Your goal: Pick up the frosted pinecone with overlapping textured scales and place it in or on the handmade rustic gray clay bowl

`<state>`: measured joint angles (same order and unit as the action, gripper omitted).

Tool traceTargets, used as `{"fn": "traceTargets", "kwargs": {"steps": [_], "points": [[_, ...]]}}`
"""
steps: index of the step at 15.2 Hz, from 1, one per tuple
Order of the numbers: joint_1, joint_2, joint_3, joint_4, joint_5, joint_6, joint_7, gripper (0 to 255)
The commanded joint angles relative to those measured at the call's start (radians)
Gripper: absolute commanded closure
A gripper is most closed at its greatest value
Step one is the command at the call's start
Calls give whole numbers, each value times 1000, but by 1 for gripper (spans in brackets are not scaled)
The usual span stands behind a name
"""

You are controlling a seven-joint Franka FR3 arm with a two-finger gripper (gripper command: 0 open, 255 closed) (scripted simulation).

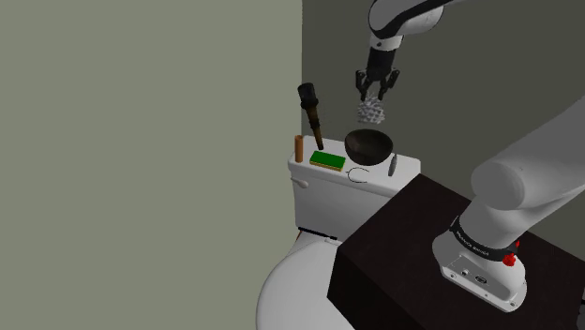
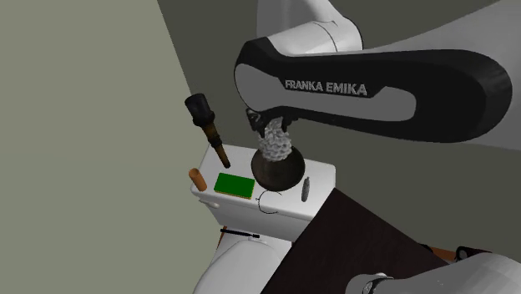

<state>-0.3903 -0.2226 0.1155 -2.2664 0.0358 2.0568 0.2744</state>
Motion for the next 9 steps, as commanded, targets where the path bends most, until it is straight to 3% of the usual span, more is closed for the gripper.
{"fn": "traceTargets", "kwargs": {"steps": [1,9], "points": [[-5,-84,-14,-68,6,-15,-23,255],[-6,-84,-17,-161,8,77,-32,255]]}}
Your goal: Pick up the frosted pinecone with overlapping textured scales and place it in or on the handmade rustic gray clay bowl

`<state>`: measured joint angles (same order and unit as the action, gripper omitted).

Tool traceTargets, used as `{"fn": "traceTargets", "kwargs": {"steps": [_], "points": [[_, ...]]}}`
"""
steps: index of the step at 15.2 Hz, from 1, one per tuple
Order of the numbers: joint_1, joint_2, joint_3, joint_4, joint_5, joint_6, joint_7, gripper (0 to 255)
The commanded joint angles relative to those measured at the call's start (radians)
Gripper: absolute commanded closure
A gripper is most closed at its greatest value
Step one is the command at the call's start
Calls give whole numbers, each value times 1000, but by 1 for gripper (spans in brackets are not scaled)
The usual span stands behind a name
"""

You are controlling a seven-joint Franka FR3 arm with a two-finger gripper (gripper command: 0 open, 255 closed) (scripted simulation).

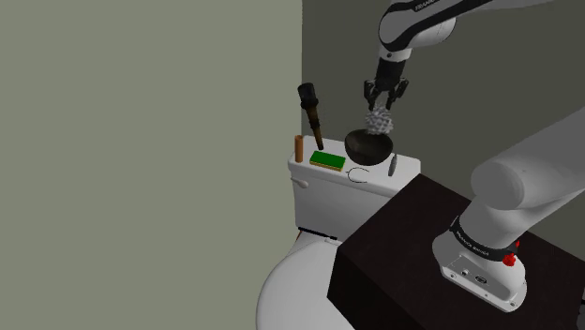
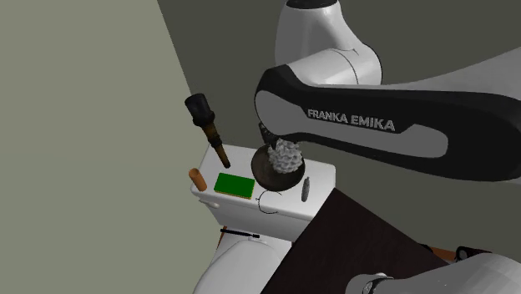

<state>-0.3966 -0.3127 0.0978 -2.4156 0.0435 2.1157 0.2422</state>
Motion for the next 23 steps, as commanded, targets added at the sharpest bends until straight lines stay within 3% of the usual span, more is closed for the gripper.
{"fn": "traceTargets", "kwargs": {"steps": [1,13,14,15,21,23], "points": [[0,12,1,-20,0,33,1,255],[-1,103,7,-106,-4,210,4,255],[0,93,7,-100,-3,193,4,255],[0,93,7,-100,-3,193,4,0],[-36,450,-41,252,44,-4,-93,0],[-36,461,-38,237,45,23,-94,0]]}}
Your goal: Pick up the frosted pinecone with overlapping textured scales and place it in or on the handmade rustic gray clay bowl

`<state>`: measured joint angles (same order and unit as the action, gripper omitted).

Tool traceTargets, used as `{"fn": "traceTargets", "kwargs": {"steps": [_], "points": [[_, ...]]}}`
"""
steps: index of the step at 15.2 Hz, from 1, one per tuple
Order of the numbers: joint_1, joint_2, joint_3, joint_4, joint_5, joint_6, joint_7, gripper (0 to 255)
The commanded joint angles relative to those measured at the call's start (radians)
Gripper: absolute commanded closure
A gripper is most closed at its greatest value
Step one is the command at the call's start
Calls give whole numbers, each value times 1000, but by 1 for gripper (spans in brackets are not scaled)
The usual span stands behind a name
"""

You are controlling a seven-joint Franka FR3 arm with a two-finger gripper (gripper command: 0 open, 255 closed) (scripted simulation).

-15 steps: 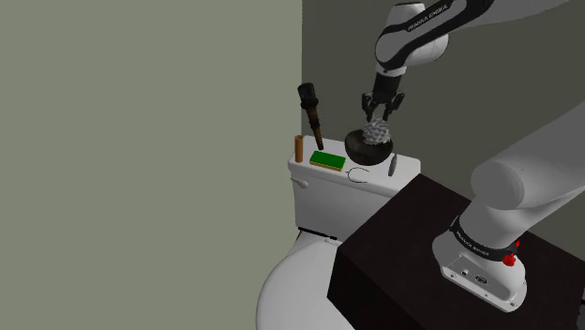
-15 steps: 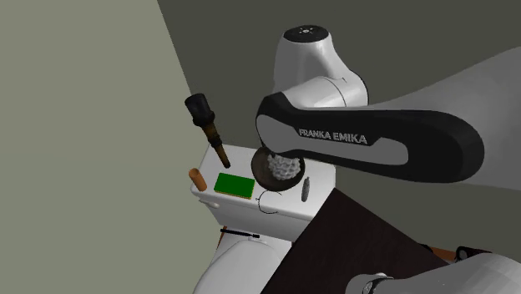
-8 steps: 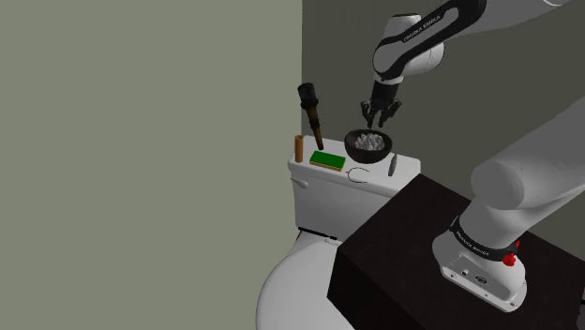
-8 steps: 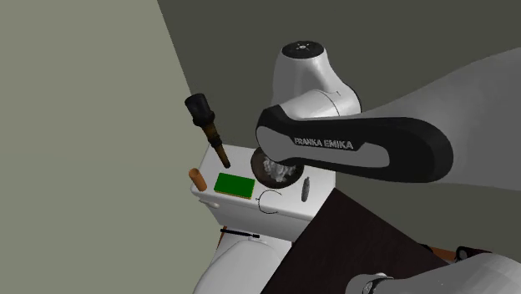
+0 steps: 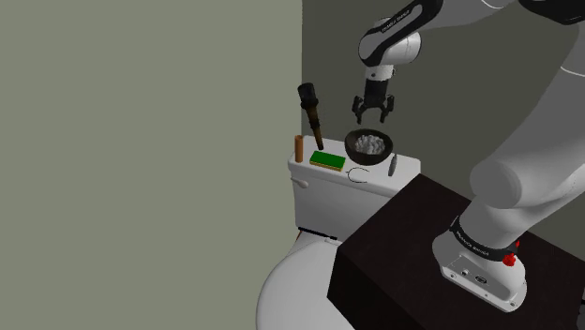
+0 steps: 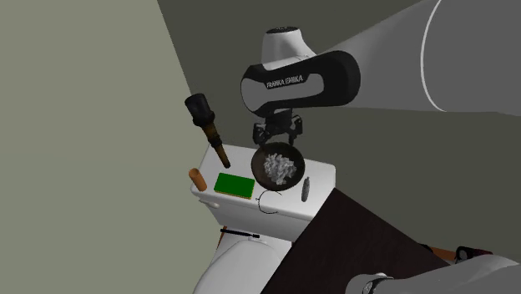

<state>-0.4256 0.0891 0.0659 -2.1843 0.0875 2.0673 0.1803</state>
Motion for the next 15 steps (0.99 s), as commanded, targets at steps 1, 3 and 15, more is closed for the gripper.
{"fn": "traceTargets", "kwargs": {"steps": [1,3,15], "points": [[-7,65,-5,-2,1,84,-32,0],[-7,77,-3,-16,2,111,-32,0],[-8,112,7,-13,1,144,-24,255]]}}
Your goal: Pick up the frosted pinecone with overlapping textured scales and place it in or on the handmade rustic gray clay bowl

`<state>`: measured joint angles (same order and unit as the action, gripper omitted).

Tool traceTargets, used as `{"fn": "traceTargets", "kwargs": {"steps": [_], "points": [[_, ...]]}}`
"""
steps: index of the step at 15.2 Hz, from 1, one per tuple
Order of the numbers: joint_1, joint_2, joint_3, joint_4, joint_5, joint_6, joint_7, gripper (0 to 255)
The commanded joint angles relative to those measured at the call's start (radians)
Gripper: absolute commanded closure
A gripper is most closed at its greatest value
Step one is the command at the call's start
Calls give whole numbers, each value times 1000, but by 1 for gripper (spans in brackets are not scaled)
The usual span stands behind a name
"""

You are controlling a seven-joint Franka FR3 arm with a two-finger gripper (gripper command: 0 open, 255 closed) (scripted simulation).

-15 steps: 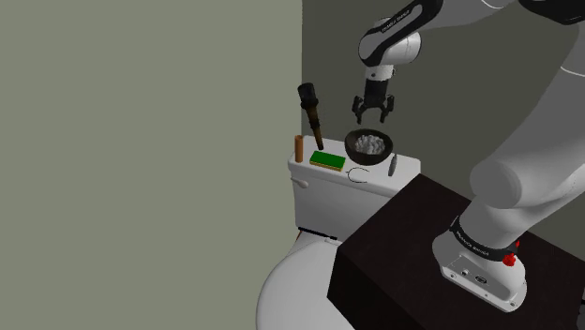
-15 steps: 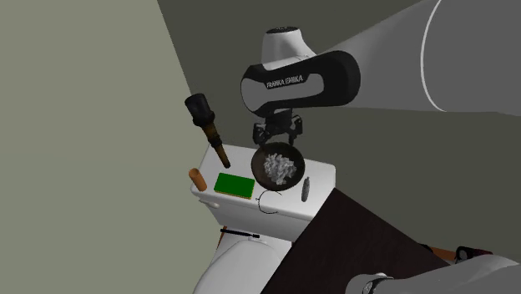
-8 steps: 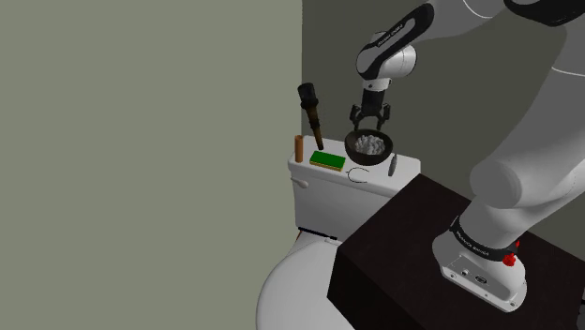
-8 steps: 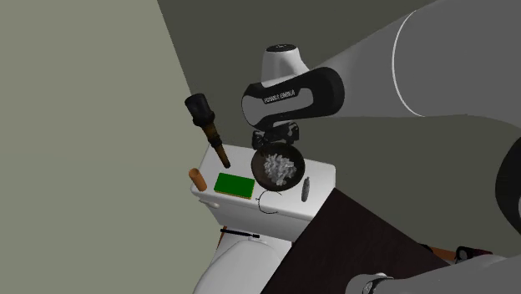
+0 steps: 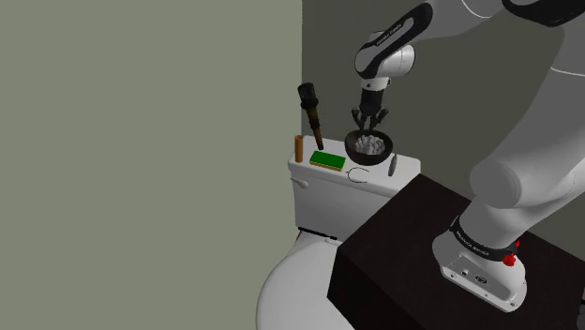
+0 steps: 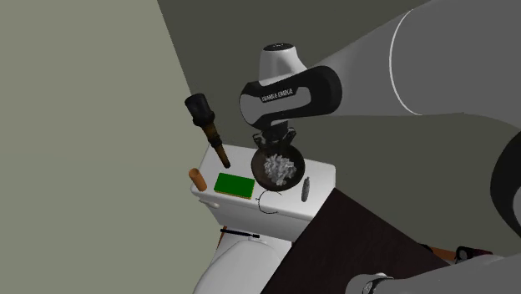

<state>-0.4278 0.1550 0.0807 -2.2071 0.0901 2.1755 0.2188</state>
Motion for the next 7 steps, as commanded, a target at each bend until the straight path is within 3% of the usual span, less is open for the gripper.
{"fn": "traceTargets", "kwargs": {"steps": [1,7], "points": [[-7,54,-9,12,-2,40,-65,255],[-7,47,-8,5,-2,40,-64,255]]}}
